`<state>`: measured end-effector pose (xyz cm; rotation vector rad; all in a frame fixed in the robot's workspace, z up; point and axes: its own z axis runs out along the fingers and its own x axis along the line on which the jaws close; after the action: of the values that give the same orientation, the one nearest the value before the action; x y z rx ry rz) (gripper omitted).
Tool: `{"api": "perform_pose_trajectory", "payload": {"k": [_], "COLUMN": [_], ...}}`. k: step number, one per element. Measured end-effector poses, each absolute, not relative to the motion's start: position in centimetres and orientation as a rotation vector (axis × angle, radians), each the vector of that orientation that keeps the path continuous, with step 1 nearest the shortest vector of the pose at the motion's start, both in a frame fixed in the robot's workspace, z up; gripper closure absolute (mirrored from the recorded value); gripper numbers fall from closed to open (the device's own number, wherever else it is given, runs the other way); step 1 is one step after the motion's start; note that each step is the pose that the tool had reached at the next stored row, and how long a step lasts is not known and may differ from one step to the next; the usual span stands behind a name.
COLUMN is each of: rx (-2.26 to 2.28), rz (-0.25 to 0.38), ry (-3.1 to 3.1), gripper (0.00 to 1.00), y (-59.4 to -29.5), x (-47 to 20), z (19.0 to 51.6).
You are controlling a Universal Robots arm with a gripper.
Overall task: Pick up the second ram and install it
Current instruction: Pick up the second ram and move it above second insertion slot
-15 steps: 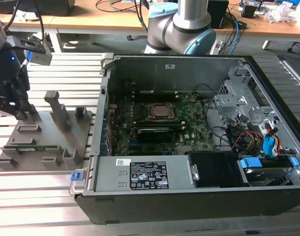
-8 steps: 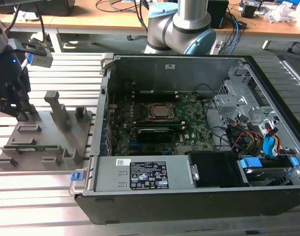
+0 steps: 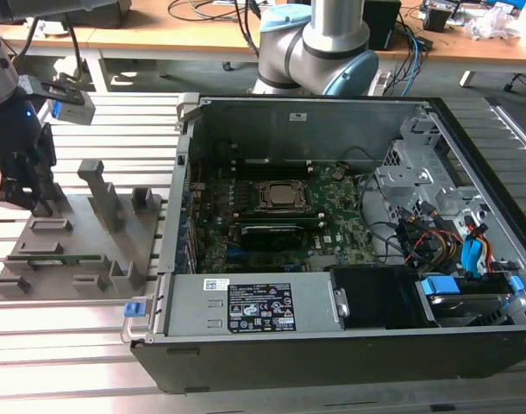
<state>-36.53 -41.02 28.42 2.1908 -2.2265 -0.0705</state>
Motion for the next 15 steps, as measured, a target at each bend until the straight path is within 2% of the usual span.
{"api": "perform_pose_trajectory", "payload": {"k": [15], "rx": [2.190], "rz": [-0.068], "ry": [-2.226], "gripper": [0.64], "y": [-44.3], "x": [-36.7], "z": [26.5]}}
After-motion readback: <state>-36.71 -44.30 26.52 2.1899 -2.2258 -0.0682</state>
